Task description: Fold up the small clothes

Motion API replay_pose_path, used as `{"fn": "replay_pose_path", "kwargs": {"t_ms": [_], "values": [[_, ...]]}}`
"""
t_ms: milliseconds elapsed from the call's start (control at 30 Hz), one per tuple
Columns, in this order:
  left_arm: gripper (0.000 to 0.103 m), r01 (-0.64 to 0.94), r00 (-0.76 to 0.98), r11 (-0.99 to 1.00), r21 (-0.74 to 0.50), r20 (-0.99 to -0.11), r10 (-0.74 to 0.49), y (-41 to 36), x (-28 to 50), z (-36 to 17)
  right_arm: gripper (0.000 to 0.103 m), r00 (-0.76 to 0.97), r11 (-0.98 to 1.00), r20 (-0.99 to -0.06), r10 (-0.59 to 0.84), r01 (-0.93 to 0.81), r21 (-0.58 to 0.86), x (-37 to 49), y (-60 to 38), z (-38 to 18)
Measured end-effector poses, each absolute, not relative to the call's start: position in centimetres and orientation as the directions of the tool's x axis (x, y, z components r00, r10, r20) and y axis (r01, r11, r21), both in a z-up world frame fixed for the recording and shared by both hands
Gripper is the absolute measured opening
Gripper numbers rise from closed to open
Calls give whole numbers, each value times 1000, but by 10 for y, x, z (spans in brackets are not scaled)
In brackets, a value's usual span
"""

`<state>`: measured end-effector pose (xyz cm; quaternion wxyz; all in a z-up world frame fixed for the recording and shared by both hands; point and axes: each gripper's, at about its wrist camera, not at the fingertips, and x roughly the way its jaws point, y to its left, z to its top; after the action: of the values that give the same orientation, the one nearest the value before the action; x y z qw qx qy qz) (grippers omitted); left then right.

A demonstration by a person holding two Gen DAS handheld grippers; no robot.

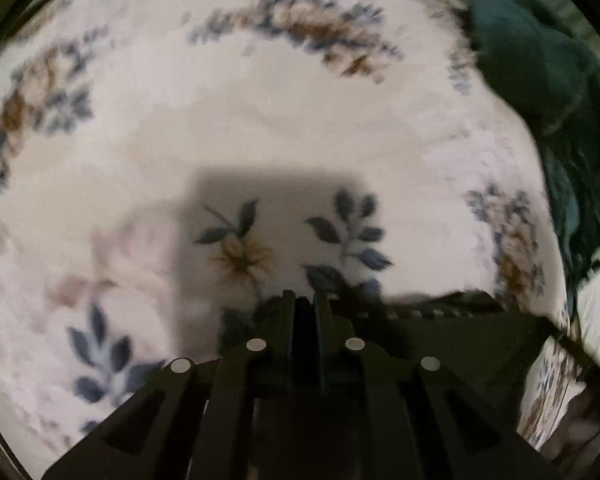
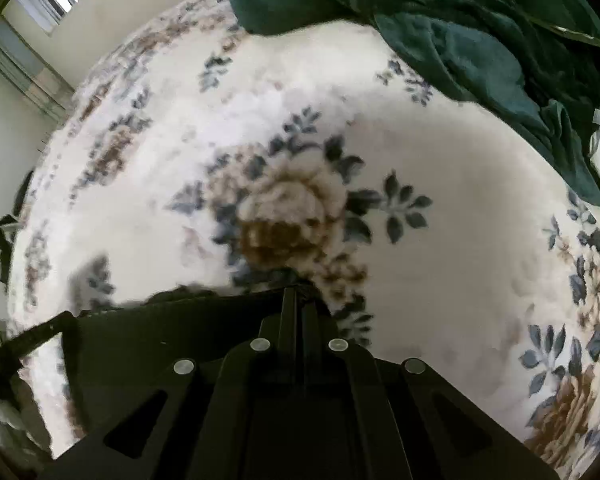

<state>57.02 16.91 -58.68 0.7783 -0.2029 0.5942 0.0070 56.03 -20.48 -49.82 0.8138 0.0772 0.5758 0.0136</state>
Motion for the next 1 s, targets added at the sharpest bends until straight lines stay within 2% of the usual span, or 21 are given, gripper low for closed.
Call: {"fn": "replay_pose_path", "kwargs": {"t_ms": [67,167,267,300,333,367,400,433,500,633,800,900,967,1000], "values": [[6,-249,274,922,-296,-935,-226,166,577,-590,1,283,992,-954,94,58,114,569,-201,-526],[8,-214,276,923,-319,-926,-256,167,577,-573,1,213,987,-968,134,54,149,579,-200,-552],[8,-162,321,902,-400,-886,-335,172,558,-552,7,140,923,-934,328,165,349,581,-227,-555],[13,-150,332,903,-402,-881,-337,173,549,-546,21,139,891,-910,391,192,412,577,-241,-553],[36,-144,340,909,-391,-882,-326,174,538,-542,54,131,854,-880,457,212,475,572,-253,-555],[56,-144,337,914,-380,-887,-316,175,525,-540,67,121,820,-853,507,236,521,567,-264,-557],[99,-149,333,911,-385,-887,-320,177,514,-542,81,109,773,-814,570,265,577,557,-275,-563],[103,-156,335,903,-400,-882,-333,179,503,-545,82,93,750,-795,600,279,599,551,-280,-567],[103,-177,310,877,-447,-871,-382,179,485,-560,82,-1,735,-768,641,286,614,532,-283,-588],[103,-206,223,825,-527,-846,-485,165,463,-603,83,-60,713,-723,688,242,658,516,-269,-609],[103,-204,254,804,-558,-823,-507,154,468,-614,83,-160,615,-594,789,189,766,511,-218,-628],[103,-218,287,762,-609,-787,-546,154,479,-613,84,-171,614,-590,789,166,772,511,-186,-635],[57,-186,316,755,-629,-766,-560,150,481,-603,75,-138,592,-576,806,189,784,511,-179,-633],[37,-183,301,763,-620,-774,-557,148,483,-599,49,-127,596,-582,803,179,783,509,-174,-630]]}}
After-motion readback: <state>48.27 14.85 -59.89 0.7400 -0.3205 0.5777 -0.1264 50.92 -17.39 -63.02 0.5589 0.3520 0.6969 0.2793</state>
